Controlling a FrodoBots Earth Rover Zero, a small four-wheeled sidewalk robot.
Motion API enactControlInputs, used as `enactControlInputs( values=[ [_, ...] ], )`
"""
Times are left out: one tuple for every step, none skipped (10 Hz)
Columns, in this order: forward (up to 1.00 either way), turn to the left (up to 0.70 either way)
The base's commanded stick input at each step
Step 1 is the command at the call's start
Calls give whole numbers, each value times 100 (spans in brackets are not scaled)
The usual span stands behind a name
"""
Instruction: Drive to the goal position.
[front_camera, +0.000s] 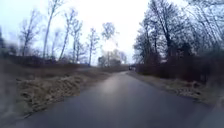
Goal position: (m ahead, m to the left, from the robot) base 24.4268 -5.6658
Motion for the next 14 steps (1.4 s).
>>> enactControlInputs(
  values=[
    [70,0],
    [70,0],
    [70,0],
    [70,0],
    [70,0],
    [70,0],
    [70,0],
    [70,0],
    [70,0],
    [70,0],
    [70,0],
    [70,0],
    [70,0],
    [70,0]
  ],
)
